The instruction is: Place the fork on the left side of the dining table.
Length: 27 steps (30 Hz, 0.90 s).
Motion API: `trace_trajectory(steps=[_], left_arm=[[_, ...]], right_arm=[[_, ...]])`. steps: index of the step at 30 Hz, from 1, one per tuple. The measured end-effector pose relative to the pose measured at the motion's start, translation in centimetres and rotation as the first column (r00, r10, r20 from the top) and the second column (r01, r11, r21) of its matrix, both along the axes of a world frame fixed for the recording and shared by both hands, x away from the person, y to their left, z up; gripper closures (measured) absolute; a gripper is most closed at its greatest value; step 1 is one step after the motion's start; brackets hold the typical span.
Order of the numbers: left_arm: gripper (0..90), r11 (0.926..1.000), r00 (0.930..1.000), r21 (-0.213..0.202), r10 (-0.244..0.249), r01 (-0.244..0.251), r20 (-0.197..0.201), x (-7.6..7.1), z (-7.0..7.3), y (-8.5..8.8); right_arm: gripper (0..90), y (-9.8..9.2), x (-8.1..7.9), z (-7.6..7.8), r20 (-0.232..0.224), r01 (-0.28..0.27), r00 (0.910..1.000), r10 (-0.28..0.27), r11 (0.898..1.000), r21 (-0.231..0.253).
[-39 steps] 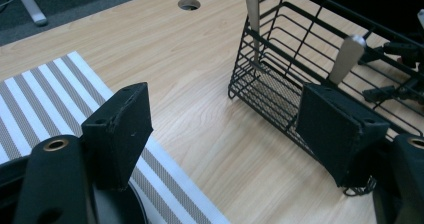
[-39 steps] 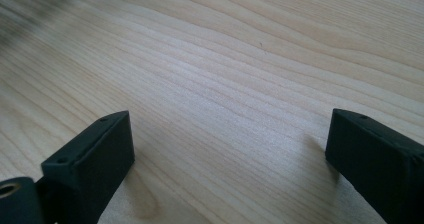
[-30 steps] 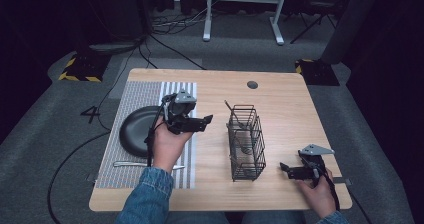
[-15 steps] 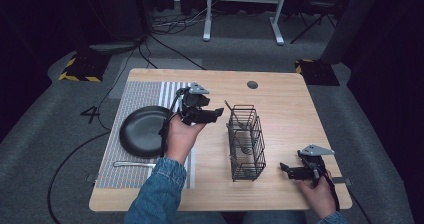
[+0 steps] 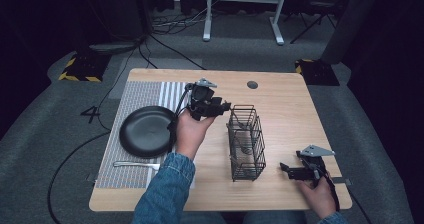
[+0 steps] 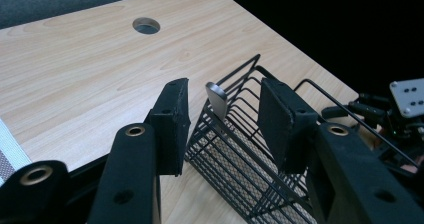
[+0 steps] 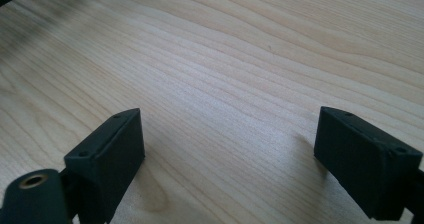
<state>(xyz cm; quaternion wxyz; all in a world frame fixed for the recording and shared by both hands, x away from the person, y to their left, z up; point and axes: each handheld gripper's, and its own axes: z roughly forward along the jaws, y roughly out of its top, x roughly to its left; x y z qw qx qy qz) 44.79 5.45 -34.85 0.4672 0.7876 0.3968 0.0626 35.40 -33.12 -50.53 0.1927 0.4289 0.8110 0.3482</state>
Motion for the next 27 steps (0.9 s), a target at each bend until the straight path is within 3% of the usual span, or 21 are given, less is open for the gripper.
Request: trace_trajectory(steps=[6,9,14,27], left_arm=[[64.7,0.9977,1.0,0.067,-0.005,0.005,0.006,0.4,-0.5,-1.2],[71.3,0.9985,1.0,0.055,0.003,-0.003,0.002,0.6,-0.7,-1.2],[79.3,0.9986,0.9985,0.001,-0.052,0.052,-0.018,0.9,-0.9,-0.9],[84.5,0.9974,0.9973,0.016,-0.069,0.07,-0.022,0.6,0.0,-1.1]], right_arm=[[12.8,0.0,0.0,0.0,0.0,0.0,1.0,0.0,1.0,0.0],[13.2,0.0,0.0,0.0,0.001,-0.001,1.0,0.001,1.0,0.0],[13.5,0.0,0.0,0.0,0.0,-0.002,1.0,0.002,1.0,0.002],[13.9,0.0,0.0,0.0,0.001,-0.005,1.0,0.005,1.0,0.001]])
